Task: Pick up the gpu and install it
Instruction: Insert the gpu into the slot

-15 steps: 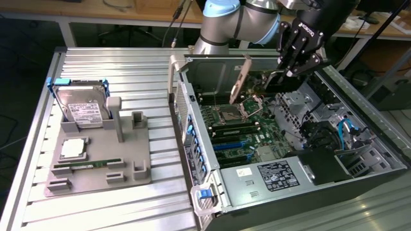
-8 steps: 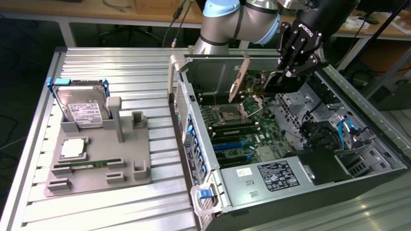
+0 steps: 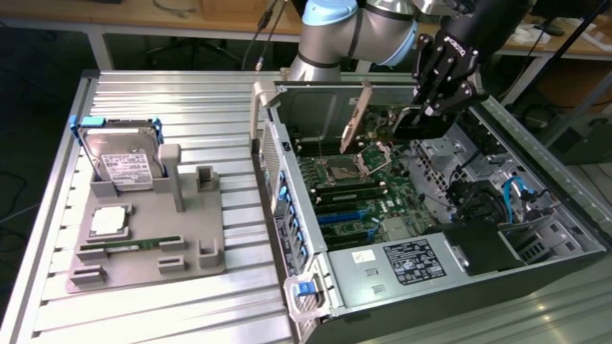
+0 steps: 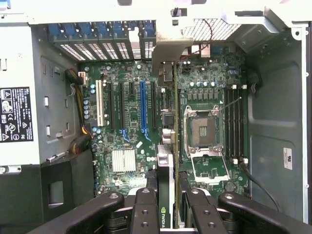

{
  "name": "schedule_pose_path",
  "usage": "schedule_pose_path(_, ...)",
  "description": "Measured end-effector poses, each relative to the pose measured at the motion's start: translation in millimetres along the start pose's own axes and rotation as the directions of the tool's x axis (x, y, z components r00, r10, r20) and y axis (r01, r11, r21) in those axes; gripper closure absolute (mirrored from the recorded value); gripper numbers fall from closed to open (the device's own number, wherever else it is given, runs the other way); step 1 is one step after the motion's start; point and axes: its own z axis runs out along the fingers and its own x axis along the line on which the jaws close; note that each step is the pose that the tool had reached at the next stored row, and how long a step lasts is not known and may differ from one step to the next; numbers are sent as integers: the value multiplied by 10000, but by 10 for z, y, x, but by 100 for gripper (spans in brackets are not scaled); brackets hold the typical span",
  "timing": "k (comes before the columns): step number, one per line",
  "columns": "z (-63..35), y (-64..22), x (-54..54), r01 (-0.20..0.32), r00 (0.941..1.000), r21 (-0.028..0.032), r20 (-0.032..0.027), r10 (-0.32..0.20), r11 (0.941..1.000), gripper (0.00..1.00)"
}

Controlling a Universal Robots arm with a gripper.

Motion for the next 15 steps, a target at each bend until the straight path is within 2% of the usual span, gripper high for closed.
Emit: schedule_pose_path(15,189,-8,5,-2,10000,2,-38,2,10000,73)
